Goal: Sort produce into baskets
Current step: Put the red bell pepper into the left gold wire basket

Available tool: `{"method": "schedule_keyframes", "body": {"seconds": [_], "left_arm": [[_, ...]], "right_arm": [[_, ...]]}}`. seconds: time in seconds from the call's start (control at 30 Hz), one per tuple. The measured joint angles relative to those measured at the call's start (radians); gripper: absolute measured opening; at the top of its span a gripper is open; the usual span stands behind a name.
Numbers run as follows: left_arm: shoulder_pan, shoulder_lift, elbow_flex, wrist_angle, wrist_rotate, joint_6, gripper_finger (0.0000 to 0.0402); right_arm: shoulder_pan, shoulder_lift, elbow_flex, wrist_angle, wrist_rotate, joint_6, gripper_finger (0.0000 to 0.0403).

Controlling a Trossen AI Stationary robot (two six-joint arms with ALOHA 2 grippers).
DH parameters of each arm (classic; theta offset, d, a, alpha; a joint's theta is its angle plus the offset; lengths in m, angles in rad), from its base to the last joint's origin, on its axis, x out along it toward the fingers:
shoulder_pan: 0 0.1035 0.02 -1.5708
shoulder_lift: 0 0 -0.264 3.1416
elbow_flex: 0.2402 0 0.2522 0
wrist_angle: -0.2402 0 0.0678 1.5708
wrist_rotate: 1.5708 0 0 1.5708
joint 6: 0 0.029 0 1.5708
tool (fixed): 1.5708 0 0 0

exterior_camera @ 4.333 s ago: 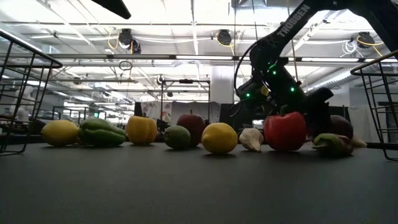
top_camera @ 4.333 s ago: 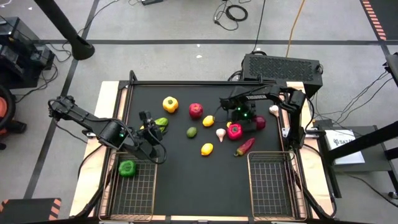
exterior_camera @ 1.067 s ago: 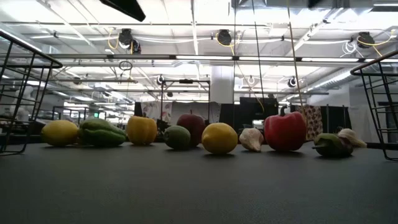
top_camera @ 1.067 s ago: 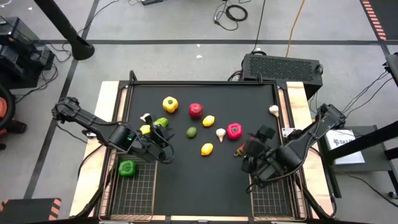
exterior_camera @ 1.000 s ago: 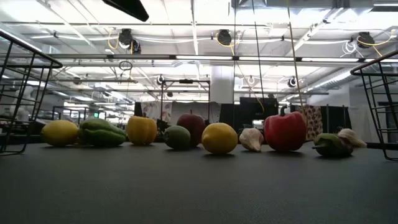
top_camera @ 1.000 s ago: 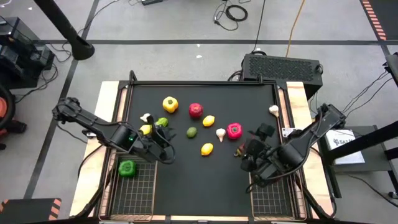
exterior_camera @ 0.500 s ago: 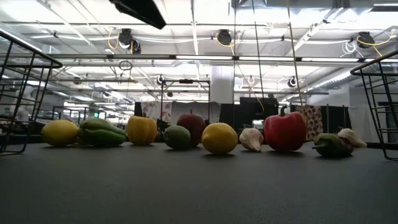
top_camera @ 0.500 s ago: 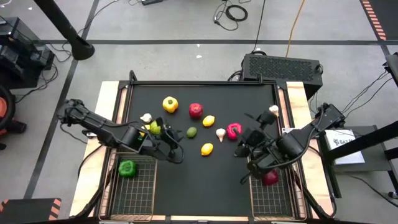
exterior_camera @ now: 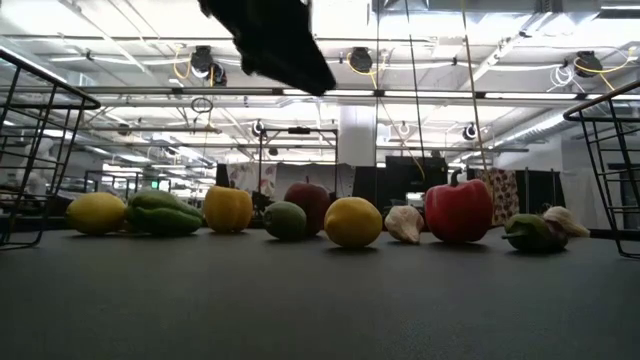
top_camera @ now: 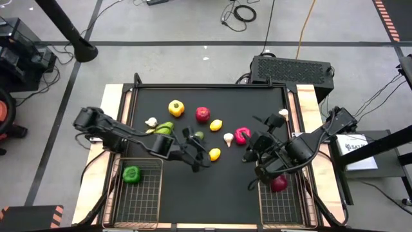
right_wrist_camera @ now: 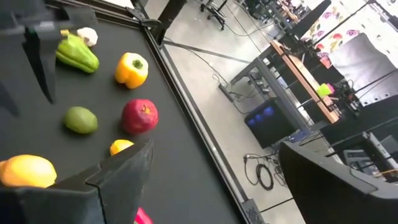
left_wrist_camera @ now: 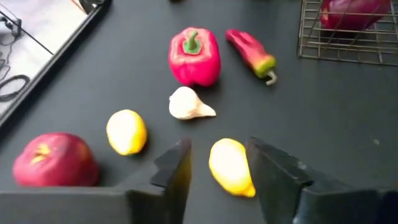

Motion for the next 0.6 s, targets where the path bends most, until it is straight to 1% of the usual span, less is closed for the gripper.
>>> {"method": "schedule_keyframes", "body": {"seconds": [0.13, 0.23, 0.43, 0.6], "left_arm": [[0.000, 0.060, 0.000, 0.067, 0.000, 0.001, 0.0222], [0.001, 0.091, 0.000, 0.084, -0.001, -0.029, 0.0251], [0.005, 0.167, 0.000, 0.130, -0.001, -0.127, 0.0284], [0.009, 0.216, 0.000, 0.170, -0.001, -0.133, 0.0303]], "right_arm": [[0.000, 0.000, 0.000, -0.006, 0.000, -0.016, 0.0338], [0.000, 0.000, 0.000, -0.010, 0.000, -0.019, 0.0338], [-0.002, 0.000, 0.000, -0.010, 0.000, -0.031, 0.0338], [-0.013, 0.000, 0.000, -0.009, 0.000, -0.035, 0.0338]]}}
